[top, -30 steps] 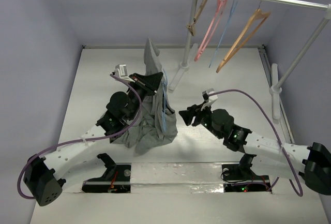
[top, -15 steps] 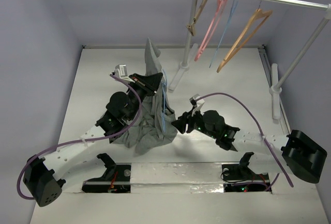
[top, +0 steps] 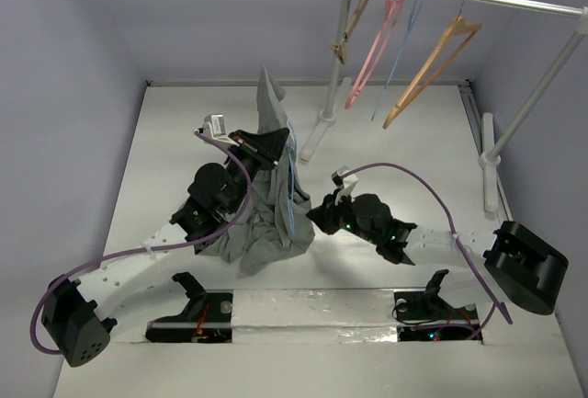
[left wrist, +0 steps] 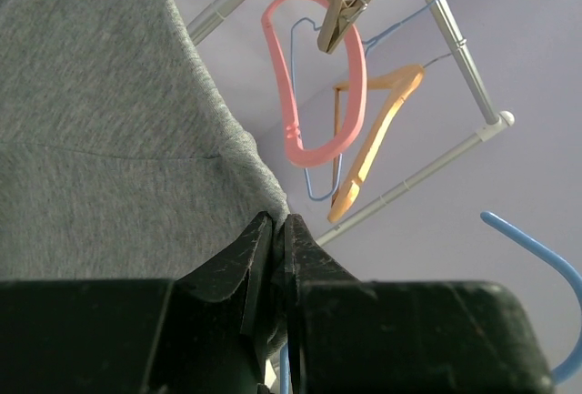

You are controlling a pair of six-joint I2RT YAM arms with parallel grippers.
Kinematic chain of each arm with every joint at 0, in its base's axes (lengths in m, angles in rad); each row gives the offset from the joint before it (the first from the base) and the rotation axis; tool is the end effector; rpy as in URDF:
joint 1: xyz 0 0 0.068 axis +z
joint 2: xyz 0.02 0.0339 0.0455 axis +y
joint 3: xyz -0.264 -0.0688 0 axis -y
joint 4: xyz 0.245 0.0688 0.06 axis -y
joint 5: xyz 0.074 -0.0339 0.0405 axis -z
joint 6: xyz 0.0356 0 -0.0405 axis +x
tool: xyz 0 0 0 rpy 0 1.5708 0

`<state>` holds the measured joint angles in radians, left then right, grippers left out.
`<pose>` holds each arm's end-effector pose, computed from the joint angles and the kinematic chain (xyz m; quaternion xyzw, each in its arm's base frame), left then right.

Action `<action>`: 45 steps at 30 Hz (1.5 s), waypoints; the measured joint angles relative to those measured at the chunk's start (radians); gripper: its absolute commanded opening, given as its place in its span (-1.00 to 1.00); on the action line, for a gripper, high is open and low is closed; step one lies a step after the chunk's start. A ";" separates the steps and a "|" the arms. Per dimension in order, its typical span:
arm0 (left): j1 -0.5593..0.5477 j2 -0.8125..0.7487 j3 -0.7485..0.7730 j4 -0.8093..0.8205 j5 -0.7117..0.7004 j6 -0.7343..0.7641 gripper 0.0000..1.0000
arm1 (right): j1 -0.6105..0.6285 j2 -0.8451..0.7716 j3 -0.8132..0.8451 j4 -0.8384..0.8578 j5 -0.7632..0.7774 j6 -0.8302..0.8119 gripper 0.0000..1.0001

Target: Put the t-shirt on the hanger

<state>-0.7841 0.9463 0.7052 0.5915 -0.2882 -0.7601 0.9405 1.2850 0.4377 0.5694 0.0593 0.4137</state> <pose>0.1625 -0.1478 0.3646 -0.1109 0.5685 -0.5069 0.6385 0.1538 0.2072 0.1928 -0.1905 0.7750 0.3588 0.4841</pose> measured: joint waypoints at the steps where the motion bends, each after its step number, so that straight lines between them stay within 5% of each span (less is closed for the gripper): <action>1: 0.000 0.002 0.000 0.005 0.000 -0.001 -1.00 | 0.000 0.001 0.000 0.003 0.002 0.003 -0.88; 18: 0.000 0.138 -0.040 0.325 -0.104 -0.050 -1.00 | 0.035 -0.142 -0.062 -0.021 0.005 0.067 -1.00; 40: -0.002 0.335 -0.035 0.624 -0.201 0.152 -1.00 | 0.123 -0.419 -0.018 -0.451 -0.056 0.114 -1.00; 45: -0.014 0.268 -0.106 0.649 -0.154 0.101 -1.00 | 0.127 -0.418 0.089 -0.542 -0.018 0.086 -0.11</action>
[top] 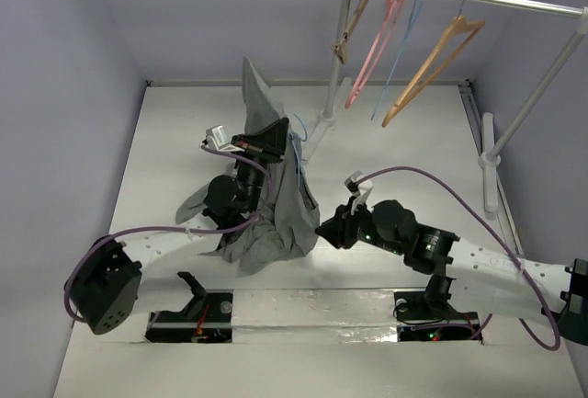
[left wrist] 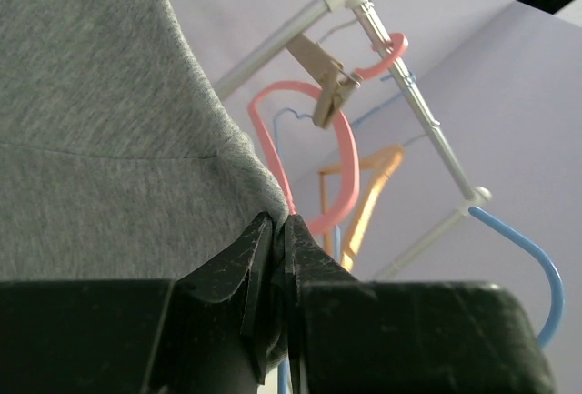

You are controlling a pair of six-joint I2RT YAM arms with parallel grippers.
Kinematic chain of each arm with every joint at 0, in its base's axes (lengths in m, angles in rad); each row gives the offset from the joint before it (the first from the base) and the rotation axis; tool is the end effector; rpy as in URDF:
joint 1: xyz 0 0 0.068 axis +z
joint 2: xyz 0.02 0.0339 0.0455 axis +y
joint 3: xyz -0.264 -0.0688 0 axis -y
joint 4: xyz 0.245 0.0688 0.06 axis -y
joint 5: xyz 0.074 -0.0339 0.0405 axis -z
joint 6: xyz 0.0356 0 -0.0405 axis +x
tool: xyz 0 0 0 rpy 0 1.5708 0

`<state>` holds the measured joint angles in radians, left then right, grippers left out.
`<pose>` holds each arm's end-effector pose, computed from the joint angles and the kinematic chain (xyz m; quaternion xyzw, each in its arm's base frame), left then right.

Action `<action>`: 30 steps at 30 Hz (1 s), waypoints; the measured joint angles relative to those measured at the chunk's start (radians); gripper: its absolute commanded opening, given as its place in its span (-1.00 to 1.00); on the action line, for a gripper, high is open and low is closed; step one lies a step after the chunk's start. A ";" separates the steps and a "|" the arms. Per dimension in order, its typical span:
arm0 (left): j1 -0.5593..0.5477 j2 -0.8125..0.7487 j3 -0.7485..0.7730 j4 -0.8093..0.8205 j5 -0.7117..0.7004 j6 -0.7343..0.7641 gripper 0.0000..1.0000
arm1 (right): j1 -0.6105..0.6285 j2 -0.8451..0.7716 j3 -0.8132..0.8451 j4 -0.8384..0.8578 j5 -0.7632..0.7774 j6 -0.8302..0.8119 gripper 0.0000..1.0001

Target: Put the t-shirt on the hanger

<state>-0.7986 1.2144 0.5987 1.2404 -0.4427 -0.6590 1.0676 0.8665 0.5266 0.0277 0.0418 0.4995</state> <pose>0.1844 -0.1675 0.3305 -0.1640 0.4570 -0.5038 0.7145 0.0998 0.1783 0.2559 -0.2147 0.7793 0.4034 0.4288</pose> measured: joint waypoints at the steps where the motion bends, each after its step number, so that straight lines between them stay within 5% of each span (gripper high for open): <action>1: -0.002 -0.025 -0.026 -0.001 0.009 -0.019 -1.00 | 0.001 0.011 0.018 -0.015 0.012 -0.010 0.07; 12: -0.005 -0.245 -0.133 -0.089 0.072 -0.140 -1.00 | 0.001 0.134 0.060 -0.043 0.087 -0.085 0.05; 27: -0.005 -0.288 -0.174 -0.121 0.096 -0.163 -1.00 | -0.006 0.256 0.066 0.171 0.018 -0.156 -0.01; 30: -0.005 -0.296 -0.176 -0.123 0.097 -0.163 -1.00 | -0.009 0.274 0.066 0.190 -0.005 -0.159 -0.28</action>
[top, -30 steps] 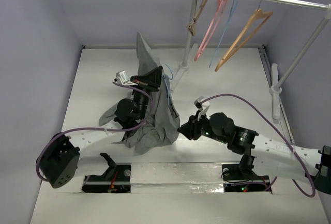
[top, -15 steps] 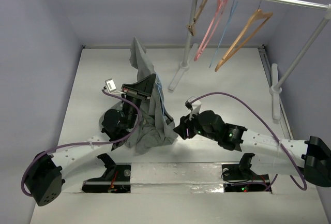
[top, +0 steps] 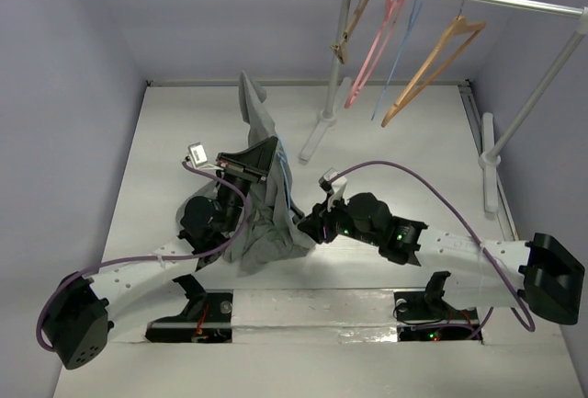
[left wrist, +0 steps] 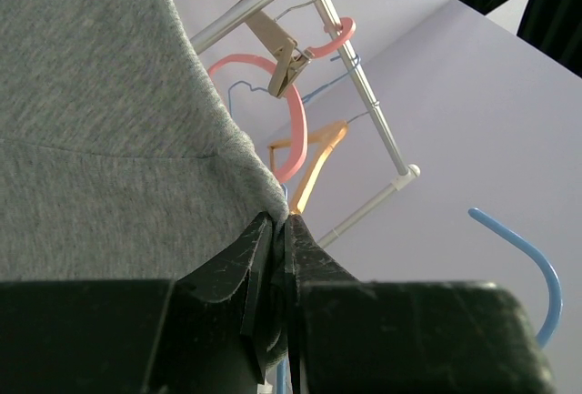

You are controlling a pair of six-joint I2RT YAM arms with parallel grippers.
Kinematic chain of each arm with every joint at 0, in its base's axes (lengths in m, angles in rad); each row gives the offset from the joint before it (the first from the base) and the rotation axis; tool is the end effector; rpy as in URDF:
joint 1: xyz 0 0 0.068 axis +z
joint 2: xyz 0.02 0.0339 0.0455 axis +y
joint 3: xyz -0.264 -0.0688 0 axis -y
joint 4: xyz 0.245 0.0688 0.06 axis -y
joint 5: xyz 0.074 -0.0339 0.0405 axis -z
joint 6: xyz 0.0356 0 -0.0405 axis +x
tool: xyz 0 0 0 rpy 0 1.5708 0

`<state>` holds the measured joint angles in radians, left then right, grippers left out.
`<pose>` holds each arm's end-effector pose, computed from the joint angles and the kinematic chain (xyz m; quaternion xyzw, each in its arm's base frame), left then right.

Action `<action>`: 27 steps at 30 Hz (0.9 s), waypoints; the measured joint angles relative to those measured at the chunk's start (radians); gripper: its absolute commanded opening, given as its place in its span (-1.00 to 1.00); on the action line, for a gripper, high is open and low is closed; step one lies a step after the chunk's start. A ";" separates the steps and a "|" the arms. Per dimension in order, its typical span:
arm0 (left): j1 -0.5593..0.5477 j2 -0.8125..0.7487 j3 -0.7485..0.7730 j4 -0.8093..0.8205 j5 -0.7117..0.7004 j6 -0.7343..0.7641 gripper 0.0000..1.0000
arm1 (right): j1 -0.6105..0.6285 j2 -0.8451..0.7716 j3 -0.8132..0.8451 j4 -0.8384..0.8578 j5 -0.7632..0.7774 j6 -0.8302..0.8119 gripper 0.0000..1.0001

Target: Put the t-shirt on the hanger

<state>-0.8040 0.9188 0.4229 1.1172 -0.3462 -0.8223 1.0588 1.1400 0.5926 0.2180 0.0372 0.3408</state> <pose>0.1414 -0.1293 0.3221 -0.1573 0.4489 -0.5824 0.6593 0.1255 0.2207 0.2417 -0.2756 0.7653 0.3630 0.4546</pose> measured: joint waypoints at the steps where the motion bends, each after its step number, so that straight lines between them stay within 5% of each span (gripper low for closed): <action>1: 0.000 -0.003 -0.001 0.000 0.000 0.000 -1.00 | -0.001 0.001 0.000 0.003 -0.005 -0.003 -0.58; 4: 0.000 -0.011 -0.004 -0.001 0.000 0.000 -1.00 | -0.004 0.000 0.000 0.023 -0.013 -0.003 -1.00; 17: 0.000 0.008 -0.005 0.003 -0.082 0.061 -1.00 | -0.005 -0.121 0.089 -0.008 -0.118 -0.008 -1.00; 27: -0.008 0.086 -0.024 0.019 -0.078 0.039 -1.00 | -0.005 -0.039 0.233 -0.008 -0.064 -0.033 -1.00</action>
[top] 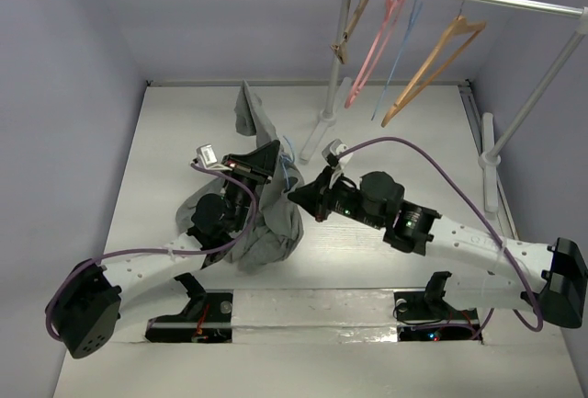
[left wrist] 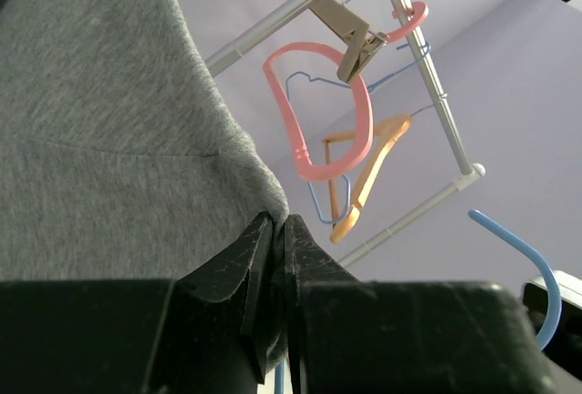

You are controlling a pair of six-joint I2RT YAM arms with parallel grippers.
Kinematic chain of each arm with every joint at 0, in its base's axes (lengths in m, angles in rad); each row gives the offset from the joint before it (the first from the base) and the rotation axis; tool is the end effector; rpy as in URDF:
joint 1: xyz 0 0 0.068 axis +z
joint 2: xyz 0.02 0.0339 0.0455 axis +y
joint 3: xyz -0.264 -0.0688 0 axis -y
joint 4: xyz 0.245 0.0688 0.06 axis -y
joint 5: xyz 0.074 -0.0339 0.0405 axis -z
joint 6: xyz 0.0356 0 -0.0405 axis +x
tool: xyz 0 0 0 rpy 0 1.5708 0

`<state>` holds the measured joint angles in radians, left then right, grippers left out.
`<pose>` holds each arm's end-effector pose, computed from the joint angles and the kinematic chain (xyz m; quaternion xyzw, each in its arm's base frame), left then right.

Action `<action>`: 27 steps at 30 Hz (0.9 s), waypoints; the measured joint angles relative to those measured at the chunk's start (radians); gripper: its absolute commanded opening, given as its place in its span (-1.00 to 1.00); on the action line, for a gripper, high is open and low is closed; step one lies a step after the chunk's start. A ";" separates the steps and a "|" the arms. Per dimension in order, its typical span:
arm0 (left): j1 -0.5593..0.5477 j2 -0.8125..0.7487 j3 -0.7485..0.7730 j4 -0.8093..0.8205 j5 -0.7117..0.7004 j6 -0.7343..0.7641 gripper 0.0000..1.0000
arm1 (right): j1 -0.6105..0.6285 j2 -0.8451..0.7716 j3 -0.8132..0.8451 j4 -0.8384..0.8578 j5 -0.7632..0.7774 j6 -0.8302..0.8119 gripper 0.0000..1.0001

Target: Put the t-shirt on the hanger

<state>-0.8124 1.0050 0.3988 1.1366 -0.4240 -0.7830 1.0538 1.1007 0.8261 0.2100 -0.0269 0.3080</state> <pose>0.1522 -0.1393 0.2999 -0.1754 0.4886 -0.5341 0.6673 0.1286 0.2281 0.3331 -0.2743 0.6760 0.4381 0.5252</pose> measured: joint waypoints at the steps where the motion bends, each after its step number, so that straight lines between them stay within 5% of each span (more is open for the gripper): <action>1: 0.000 0.000 0.000 0.000 0.004 -0.006 -1.00 | 0.000 0.007 0.002 -0.001 0.016 -0.003 -1.00; 14: 0.000 -0.043 0.014 -0.082 0.054 -0.066 -1.00 | 0.000 0.061 0.074 -0.080 0.186 -0.061 -1.00; 27: 0.000 -0.225 0.537 -0.358 0.070 0.140 -1.00 | 0.001 0.238 0.919 -0.307 0.053 -0.179 -1.00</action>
<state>-0.8120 0.7803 0.9360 0.7784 -0.3542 -0.6430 1.0546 1.3392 1.7451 -0.0971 0.0261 0.1291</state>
